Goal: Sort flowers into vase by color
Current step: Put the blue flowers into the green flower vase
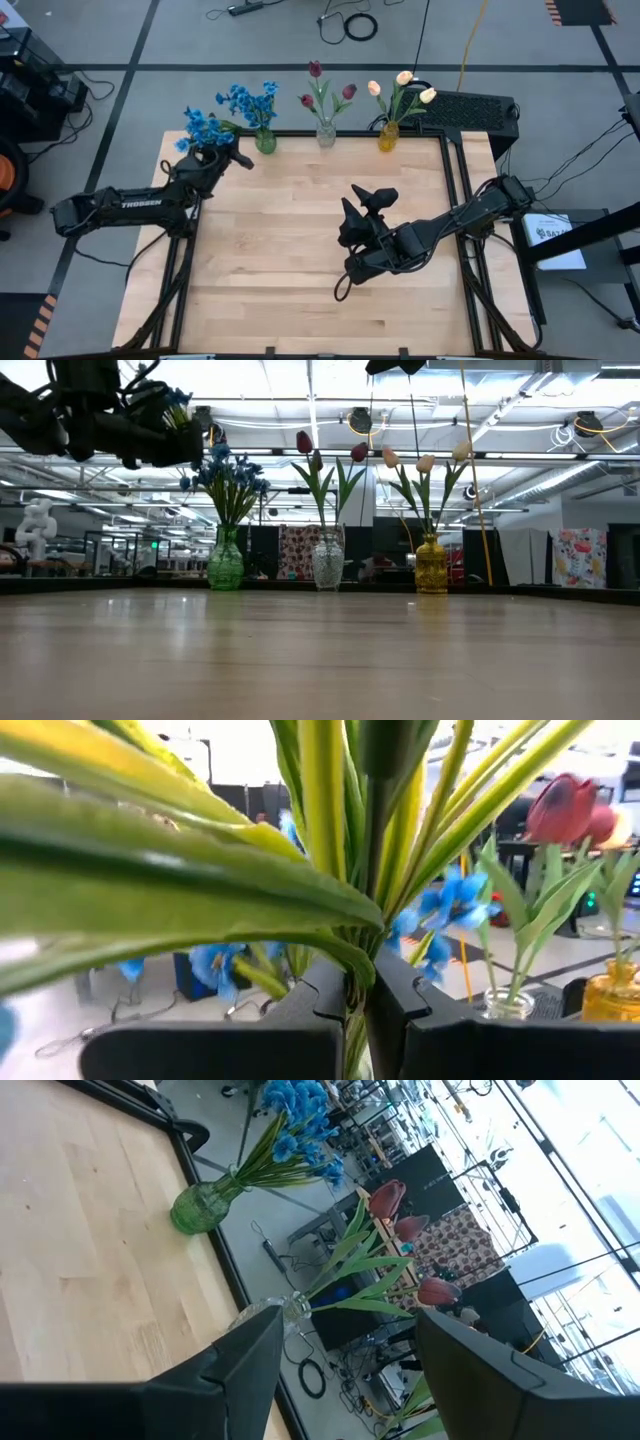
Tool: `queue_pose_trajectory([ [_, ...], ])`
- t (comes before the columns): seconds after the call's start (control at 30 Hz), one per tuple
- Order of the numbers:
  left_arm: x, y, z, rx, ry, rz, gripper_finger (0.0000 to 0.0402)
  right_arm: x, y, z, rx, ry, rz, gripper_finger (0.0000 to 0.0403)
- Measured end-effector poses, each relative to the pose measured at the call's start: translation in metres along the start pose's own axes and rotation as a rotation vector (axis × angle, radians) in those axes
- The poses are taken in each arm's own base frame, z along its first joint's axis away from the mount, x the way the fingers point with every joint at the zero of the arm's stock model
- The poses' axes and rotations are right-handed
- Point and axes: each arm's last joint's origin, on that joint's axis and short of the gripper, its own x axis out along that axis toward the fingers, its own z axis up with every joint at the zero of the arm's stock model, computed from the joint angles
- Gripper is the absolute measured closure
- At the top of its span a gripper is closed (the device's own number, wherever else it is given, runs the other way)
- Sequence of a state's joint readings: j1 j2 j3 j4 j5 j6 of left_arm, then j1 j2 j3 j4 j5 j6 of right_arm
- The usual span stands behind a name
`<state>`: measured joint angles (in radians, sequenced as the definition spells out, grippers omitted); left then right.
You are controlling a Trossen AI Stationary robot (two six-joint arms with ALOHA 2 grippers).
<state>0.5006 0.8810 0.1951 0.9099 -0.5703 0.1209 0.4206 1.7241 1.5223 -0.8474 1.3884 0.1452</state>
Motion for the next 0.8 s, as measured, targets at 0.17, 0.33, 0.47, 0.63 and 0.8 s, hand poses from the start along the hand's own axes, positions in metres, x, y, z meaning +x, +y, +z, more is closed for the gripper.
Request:
queue_pose_trajectory([
  [0.17,0.006,-0.001,-0.009,0.012,0.03,0.001,0.0388,0.0,0.0,0.0,0.0,0.0,0.0,0.0181],
  [0.33,0.009,-0.004,-0.01,-0.005,0.002,0.001,0.0388,0.0,0.0,0.0,0.0,0.0,0.0,0.0181],
  [0.47,0.01,-0.005,-0.012,-0.002,0.006,0.003,0.0388,0.0,0.0,0.0,-0.002,0.001,0.0,0.0181],
  [0.63,0.012,-0.006,-0.018,0.018,0.039,0.001,0.0389,0.0,0.0,0.0,-0.003,0.001,0.0,0.0181],
  [0.8,0.014,-0.009,-0.025,0.036,0.068,0.0,0.0389,0.0,0.0,0.0,-0.003,0.001,0.001,0.0181],
])
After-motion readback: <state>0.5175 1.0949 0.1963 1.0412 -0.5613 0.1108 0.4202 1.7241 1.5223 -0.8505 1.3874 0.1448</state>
